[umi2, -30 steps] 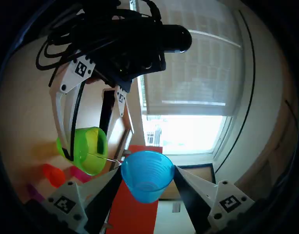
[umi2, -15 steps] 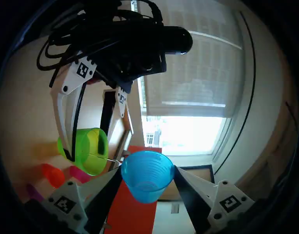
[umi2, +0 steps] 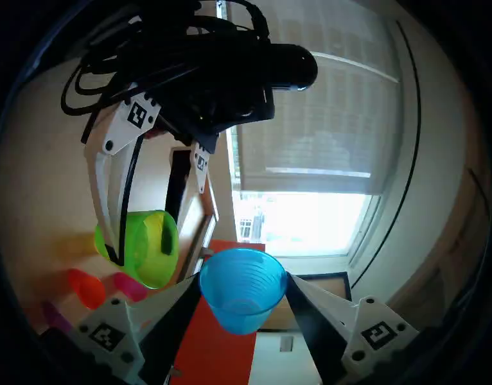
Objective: Pour water
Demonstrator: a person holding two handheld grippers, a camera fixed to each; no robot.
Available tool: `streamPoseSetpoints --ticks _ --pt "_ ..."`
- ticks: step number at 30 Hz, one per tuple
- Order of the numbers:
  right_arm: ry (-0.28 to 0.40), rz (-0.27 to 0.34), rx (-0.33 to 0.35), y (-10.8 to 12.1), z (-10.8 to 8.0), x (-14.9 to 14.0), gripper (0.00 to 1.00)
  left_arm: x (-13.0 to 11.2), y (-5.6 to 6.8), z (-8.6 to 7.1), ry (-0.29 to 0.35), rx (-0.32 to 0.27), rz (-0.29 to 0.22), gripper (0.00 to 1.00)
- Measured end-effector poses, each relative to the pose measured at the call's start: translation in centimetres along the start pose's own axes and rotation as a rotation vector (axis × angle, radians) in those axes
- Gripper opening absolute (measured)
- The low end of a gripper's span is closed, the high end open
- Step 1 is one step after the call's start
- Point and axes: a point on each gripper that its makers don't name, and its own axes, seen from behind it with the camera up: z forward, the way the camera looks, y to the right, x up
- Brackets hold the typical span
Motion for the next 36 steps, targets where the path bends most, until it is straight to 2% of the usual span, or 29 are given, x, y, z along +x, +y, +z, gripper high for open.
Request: streamPoseSetpoints --ticks 6,15,29,36 --pt "0.001 0.016 -0.003 0.0 0.1 -0.2 0.93 0.1 0.1 -0.1 0.001 0.001 0.002 0.87" --pt "0.005 0.091 -0.006 -0.2 0.3 -1.3 0.93 -0.1 0.3 -0.1 -0.006 0.0 0.005 0.87" --pt "0.016 0.304 -0.022 -0.7 0.2 -3.8 0.93 0.0 0.3 0.0 -0.015 0.0 0.009 0.87" --pt "0.02 0.431 -0.033 -1.1 0.0 -4.7 0.93 0.0 0.4 0.0 -0.02 -0.002 0.014 0.87"
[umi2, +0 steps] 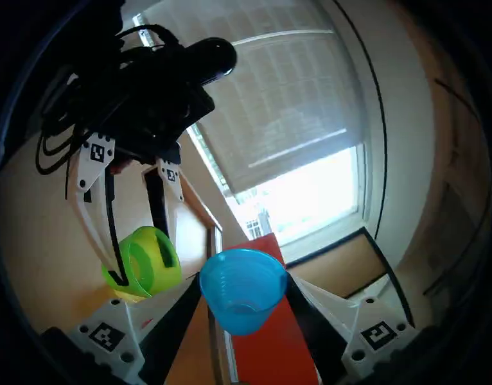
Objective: Pour water
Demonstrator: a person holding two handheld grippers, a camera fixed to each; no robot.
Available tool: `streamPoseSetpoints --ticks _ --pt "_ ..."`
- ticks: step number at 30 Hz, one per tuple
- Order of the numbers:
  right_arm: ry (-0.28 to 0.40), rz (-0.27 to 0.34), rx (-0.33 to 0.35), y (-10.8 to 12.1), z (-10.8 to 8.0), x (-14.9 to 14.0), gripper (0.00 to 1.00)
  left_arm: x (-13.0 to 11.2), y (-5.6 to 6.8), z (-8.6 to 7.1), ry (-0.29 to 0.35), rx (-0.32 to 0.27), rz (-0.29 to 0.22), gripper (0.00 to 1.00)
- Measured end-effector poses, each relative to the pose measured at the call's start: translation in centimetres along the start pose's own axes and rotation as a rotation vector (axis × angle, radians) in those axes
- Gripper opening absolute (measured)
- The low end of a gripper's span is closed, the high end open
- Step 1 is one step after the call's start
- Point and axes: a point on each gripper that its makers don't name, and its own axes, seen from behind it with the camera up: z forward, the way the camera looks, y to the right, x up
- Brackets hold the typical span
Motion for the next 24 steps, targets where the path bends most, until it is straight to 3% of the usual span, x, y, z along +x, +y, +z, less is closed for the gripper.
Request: streamPoseSetpoints --ticks 12,24 --pt "-0.014 0.217 -0.004 -0.3 -0.5 -1.6 0.93 -0.3 -0.2 0.1 -0.004 0.005 -0.001 0.87" --pt "-0.008 0.36 -0.018 -0.7 -0.8 -1.7 0.93 -0.4 -0.5 0.1 -0.005 0.01 -0.002 0.87"
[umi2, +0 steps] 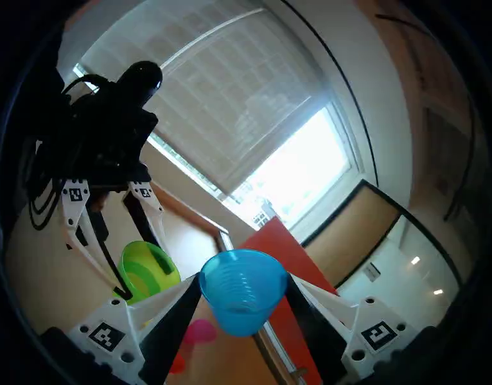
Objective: Pour water
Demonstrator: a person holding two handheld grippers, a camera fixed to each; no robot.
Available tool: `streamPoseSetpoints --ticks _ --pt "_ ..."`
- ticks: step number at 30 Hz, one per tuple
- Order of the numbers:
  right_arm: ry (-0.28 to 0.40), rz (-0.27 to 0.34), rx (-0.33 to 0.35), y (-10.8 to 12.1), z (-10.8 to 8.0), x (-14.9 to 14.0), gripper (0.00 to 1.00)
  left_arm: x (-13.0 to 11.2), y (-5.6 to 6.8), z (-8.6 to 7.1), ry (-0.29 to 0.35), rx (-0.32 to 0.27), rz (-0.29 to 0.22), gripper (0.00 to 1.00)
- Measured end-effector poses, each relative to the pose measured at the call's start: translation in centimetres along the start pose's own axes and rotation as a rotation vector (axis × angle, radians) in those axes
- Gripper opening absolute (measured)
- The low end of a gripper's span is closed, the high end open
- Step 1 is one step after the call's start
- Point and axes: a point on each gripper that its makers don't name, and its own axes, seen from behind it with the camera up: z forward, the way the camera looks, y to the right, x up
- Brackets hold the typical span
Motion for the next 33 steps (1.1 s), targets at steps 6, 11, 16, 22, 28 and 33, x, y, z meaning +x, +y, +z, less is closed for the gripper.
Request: streamPoseSetpoints --ticks 6,11,16,22,28,33 --pt "-0.012 0.087 -0.015 -0.4 -0.2 -0.4 0.93 0.2 -0.1 -0.2 0.003 0.003 -0.003 0.87" --pt "-0.035 0.185 -0.034 -0.3 -0.5 -1.3 0.93 0.0 -0.2 -0.5 0.001 0.007 -0.006 0.87" --pt "-0.053 0.302 -0.04 -0.5 -0.8 -2.0 0.93 -0.2 -0.3 -0.6 -0.007 0.009 -0.014 0.87" --pt "-0.063 0.443 -0.035 -0.7 -1.0 -2.1 0.93 0.0 -0.5 -0.6 -0.005 0.014 -0.015 0.87" --pt "-0.078 0.548 -0.018 -1.0 -1.3 -2.2 0.93 -0.1 -0.5 -0.6 -0.007 0.012 -0.021 0.87" --pt "-0.091 0.621 -0.004 -1.3 -1.8 -2.5 0.93 -0.1 -0.5 -0.7 -0.009 0.009 -0.025 0.87"
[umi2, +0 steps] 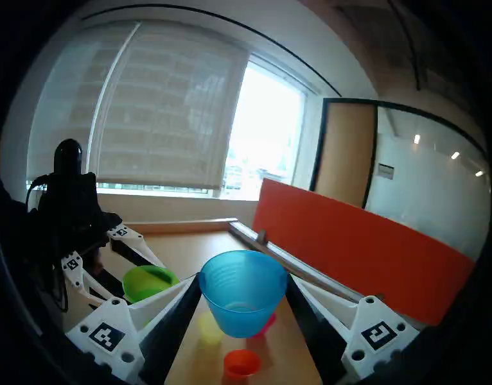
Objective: Pour water
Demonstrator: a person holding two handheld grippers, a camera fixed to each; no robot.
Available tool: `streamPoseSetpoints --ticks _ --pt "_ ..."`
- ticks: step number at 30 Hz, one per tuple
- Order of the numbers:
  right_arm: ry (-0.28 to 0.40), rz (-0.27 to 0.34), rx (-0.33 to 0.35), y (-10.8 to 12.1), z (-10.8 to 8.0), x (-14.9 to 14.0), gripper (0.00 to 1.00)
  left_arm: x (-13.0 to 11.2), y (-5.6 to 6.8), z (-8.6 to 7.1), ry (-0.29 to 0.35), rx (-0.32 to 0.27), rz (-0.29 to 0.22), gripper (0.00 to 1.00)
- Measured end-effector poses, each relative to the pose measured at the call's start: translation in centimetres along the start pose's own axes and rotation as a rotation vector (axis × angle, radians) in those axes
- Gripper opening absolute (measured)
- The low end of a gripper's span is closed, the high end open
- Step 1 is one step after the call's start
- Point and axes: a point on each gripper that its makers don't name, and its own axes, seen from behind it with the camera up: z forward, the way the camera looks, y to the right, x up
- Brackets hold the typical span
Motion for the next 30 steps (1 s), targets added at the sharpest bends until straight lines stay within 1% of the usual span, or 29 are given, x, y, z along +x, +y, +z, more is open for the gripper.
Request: streamPoseSetpoints --ticks 3,6,12,20,30 --pt "-0.013 0.029 0.004 0.1 -0.2 -0.4 0.93 0.0 0.0 -0.1 -0.002 0.0 -0.001 0.87" --pt "-0.02 0.045 0.013 0.0 -0.3 -0.5 0.93 0.1 0.0 -0.1 -0.002 0.002 0.002 0.87" --pt "-0.025 0.039 0.022 -0.2 -0.6 -0.3 0.93 0.5 0.1 -0.2 0.002 0.002 0.004 0.87" --pt "0.006 0.043 0.027 -0.5 -1.0 0.1 0.93 0.6 0.0 -0.3 0.005 0.006 0.003 0.87" --pt "0.013 0.067 0.017 -0.1 -1.5 -0.9 0.94 0.1 -0.1 -0.1 -0.019 0.002 -0.019 0.87"
